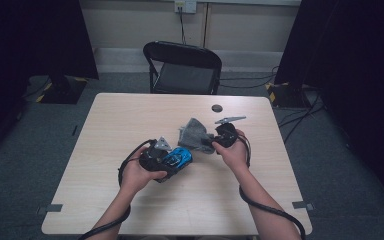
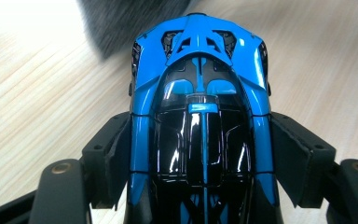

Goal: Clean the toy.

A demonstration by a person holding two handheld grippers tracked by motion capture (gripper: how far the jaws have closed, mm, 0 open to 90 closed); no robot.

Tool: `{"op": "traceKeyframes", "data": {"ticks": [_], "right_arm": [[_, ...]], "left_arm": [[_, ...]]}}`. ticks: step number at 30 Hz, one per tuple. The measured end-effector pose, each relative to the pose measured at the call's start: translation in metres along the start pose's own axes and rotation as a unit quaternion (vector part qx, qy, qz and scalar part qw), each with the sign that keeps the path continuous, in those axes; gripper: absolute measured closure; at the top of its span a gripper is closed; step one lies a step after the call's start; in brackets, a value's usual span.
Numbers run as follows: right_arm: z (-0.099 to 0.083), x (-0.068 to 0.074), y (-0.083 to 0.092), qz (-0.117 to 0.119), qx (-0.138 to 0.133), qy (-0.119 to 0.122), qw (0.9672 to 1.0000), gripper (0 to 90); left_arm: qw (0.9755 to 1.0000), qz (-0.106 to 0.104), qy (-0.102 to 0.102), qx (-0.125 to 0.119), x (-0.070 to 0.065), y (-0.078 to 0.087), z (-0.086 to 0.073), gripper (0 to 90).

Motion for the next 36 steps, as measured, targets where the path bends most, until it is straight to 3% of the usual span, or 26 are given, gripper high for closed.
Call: {"op": "traceKeyframes", "data": {"ticks": [8,13,22,36], "right_arm": [[-0.011,0.016,-0.018,0.033,0.027,0.016,0.999,77.2],[-0.016,0.02,-0.017,0.044,0.034,0.021,0.9983,77.2],[-0.024,0.026,-0.012,0.058,0.045,0.036,0.9966,77.2],[-0.033,0.041,-0.013,0.084,0.063,0.052,0.9931,77.1]], "left_arm": [[1.0,0.006,0.004,0.005,0.004,0.0,-0.004,28.3],[0.9999,0.01,0.007,0.007,0.008,-0.001,-0.006,28.2],[0.9991,0.028,0.032,0.004,0.02,0.001,-0.012,28.2],[0.9981,0.044,0.043,0.006,0.035,0.004,-0.019,28.2]]}}
Point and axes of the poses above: each handheld gripper's, and its own axes: y roughly backward along the jaws, z roughly out of its top, x roughly to its left, the point moved 4 cm from there along -y, roughly forward along the jaws, and after that the axes turned 8 degrees about z, right-handed, at the moved point
